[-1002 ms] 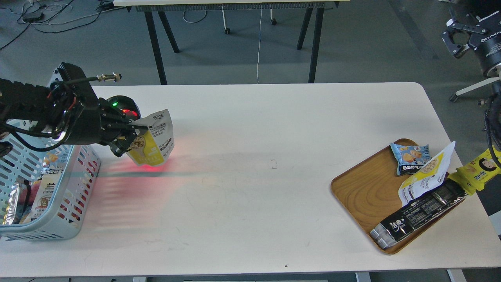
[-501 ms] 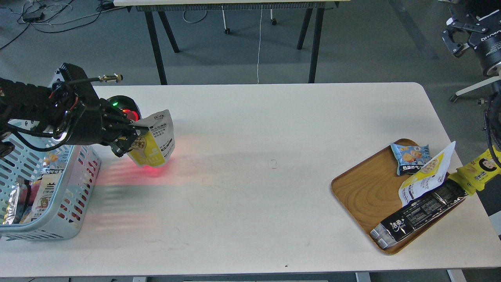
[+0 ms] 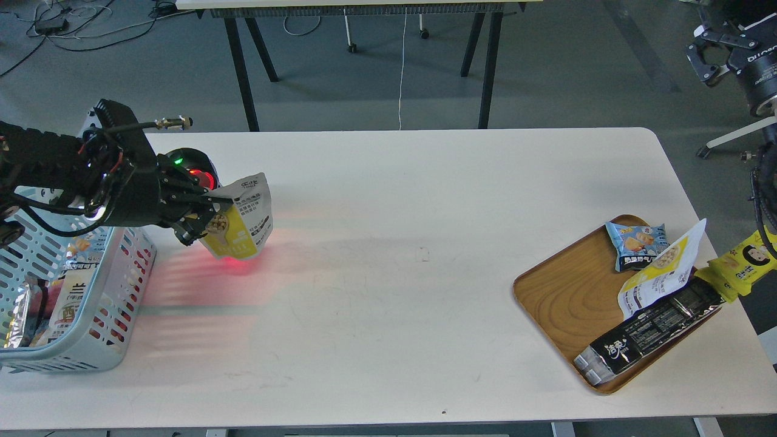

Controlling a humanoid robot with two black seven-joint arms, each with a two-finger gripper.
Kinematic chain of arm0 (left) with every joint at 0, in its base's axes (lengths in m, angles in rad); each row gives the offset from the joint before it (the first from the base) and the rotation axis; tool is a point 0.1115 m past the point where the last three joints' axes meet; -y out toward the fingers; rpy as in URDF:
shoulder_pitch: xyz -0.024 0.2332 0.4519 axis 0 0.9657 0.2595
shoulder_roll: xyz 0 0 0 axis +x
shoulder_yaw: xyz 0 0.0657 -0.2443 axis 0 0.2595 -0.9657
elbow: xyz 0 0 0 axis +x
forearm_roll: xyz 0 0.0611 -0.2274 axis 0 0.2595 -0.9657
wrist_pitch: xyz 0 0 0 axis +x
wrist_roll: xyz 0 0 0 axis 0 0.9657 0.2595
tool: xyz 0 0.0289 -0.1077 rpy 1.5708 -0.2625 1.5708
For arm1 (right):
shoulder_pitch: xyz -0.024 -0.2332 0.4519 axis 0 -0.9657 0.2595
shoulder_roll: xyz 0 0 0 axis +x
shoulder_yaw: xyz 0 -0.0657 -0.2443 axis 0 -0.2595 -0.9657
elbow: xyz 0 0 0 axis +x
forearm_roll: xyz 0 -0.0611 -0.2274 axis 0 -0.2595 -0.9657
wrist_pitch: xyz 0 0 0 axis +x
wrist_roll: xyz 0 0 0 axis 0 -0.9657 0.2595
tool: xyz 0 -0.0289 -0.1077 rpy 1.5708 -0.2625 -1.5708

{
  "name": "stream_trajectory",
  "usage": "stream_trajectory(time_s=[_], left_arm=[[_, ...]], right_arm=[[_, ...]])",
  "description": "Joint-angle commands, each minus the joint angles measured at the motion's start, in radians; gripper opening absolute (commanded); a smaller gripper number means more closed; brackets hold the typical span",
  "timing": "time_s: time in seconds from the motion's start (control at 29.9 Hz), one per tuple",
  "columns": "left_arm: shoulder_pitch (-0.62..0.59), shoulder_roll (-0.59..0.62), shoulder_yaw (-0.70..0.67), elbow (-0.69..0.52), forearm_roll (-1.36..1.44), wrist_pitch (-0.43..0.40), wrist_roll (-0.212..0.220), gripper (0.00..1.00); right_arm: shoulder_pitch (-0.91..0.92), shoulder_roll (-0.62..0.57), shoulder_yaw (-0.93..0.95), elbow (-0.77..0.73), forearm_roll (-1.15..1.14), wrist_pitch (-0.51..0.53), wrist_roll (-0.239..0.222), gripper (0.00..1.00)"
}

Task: Scan snack and place in basket
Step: 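Hold the yellow bag in front of the red scanner light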

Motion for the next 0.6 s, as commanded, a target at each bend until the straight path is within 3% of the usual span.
stream_trajectory(time_s=[0.0,0.57], left_arm=[[-0.008,-0.001,-0.003,0.051,0.000,0.000,0.000,0.00],[-0.011,-0.009,-0.009,0.016,0.000,0.000,0.000,0.00]], right_arm=[[0.000,-0.002,0.000,0.000,0.000,0.000,0.000,0.99],[-0.001,-0.002,-0.002,0.002,0.000,0.000,0.000,0.99]])
